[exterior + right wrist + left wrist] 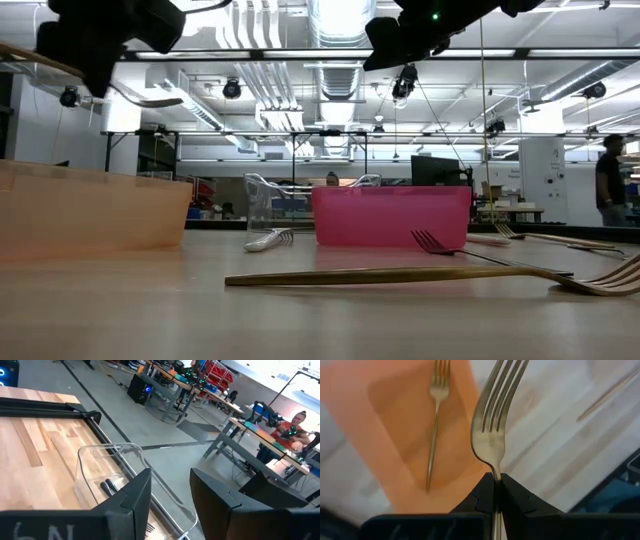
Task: Sort silverware by color (type)
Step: Put the gold fork into the orange bin
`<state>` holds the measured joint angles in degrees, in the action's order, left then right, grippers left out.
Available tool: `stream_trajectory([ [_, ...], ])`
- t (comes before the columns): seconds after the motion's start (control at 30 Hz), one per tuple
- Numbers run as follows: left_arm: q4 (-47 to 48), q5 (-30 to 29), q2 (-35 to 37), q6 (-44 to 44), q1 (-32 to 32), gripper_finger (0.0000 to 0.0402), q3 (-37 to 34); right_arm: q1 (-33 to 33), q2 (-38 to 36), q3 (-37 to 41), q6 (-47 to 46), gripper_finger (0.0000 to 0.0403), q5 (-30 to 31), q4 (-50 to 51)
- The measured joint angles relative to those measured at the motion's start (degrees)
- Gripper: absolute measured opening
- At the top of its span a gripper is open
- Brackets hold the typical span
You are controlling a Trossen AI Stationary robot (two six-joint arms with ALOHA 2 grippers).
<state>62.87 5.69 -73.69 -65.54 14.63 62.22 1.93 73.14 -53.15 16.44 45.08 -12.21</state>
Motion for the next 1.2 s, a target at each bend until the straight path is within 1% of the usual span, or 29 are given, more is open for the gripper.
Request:
stream_trajectory([
  [0.1,1.4,3.3,-0.4,-0.8,0.0,0.0,-0.1,0.0,0.0,0.0,0.1,0.0129,0.0,0.0],
  [0.27,2.1,5.3,-1.0,-1.0,-0.2,0.0,-0.1,0.5,0.1,0.0,0.7,0.0128,0.0,0.4],
  [0.4,2.7,6.4,-1.5,-1.2,-0.4,0.0,-0.1,1.9,0.1,0.0,8.5,0.0125,0.0,1.4],
  [0.43,3.1,6.4,-1.7,-1.2,-0.4,0.0,-0.1,2.2,0.1,0.0,9.1,0.0125,0.0,1.4],
  [0.57,3.5,6.5,-2.5,-1.2,-0.9,0.0,-0.1,3.6,0.1,0.0,6.6,0.0124,0.0,1.5],
  [0.73,4.0,7.1,-3.1,-0.5,-1.9,0.0,-0.3,5.4,0.1,0.0,6.1,0.0123,0.0,1.5],
  [1.2,4.3,6.8,-3.1,6.2,-6.3,0.0,-3.9,9.3,0.1,0.0,4.5,0.0123,-0.3,2.4],
])
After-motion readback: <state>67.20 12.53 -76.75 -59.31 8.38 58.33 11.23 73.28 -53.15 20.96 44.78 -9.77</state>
